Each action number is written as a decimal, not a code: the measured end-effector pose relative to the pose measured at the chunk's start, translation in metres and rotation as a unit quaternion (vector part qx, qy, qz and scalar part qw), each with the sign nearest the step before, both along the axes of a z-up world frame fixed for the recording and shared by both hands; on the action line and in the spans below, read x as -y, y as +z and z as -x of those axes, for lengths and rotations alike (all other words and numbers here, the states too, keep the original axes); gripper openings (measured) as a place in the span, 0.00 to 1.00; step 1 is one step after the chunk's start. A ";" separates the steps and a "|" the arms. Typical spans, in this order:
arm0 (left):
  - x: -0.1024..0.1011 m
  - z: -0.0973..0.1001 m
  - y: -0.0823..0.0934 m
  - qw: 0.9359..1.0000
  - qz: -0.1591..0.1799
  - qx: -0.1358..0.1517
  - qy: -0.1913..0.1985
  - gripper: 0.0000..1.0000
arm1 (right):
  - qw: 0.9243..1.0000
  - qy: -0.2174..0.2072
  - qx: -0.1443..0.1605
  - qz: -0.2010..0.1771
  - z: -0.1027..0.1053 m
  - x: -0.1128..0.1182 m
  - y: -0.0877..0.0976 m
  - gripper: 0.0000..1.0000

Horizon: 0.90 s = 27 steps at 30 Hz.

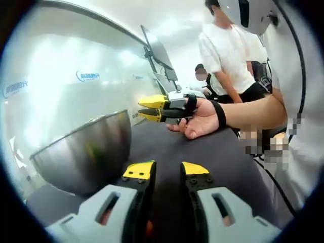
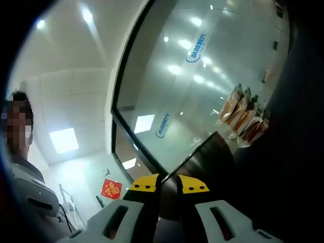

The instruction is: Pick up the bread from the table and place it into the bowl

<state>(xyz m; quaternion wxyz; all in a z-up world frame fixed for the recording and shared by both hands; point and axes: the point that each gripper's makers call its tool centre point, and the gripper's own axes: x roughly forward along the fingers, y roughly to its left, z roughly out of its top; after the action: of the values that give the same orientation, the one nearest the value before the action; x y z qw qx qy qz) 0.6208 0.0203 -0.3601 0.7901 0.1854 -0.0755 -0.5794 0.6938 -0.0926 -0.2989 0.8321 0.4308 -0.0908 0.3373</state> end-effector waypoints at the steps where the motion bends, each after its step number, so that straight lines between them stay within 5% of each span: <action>1: -0.001 0.000 0.004 1.000 0.006 0.000 0.004 0.14 | 1.000 0.001 0.000 -0.001 0.000 0.000 0.000 0.11; 3: -0.001 -0.001 0.031 0.998 0.034 0.040 0.020 0.13 | 1.000 -0.004 -0.002 0.000 -0.001 0.001 0.000 0.11; 10: -0.008 -0.005 0.080 0.993 0.096 0.058 0.029 0.13 | 1.000 -0.012 -0.006 0.019 -0.002 -0.001 -0.003 0.11; 14: -0.022 -0.031 0.100 0.989 0.126 0.052 0.061 0.13 | 1.000 -0.017 -0.002 0.011 -0.002 0.002 -0.001 0.11; 21: -0.071 -0.087 0.160 0.968 0.191 0.081 0.138 0.12 | 0.997 -0.065 -0.004 0.036 -0.008 0.013 0.002 0.11; 27: -0.083 -0.141 0.196 0.971 0.187 0.089 0.115 0.08 | 0.986 -0.128 0.019 0.107 -0.021 0.045 0.031 0.12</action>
<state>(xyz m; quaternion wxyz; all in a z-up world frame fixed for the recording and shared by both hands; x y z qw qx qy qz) 0.7613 0.1033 -0.1642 0.8621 0.0927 -0.2311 -0.4413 0.7153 -0.1377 -0.2678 0.9076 0.3183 -0.1240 0.2441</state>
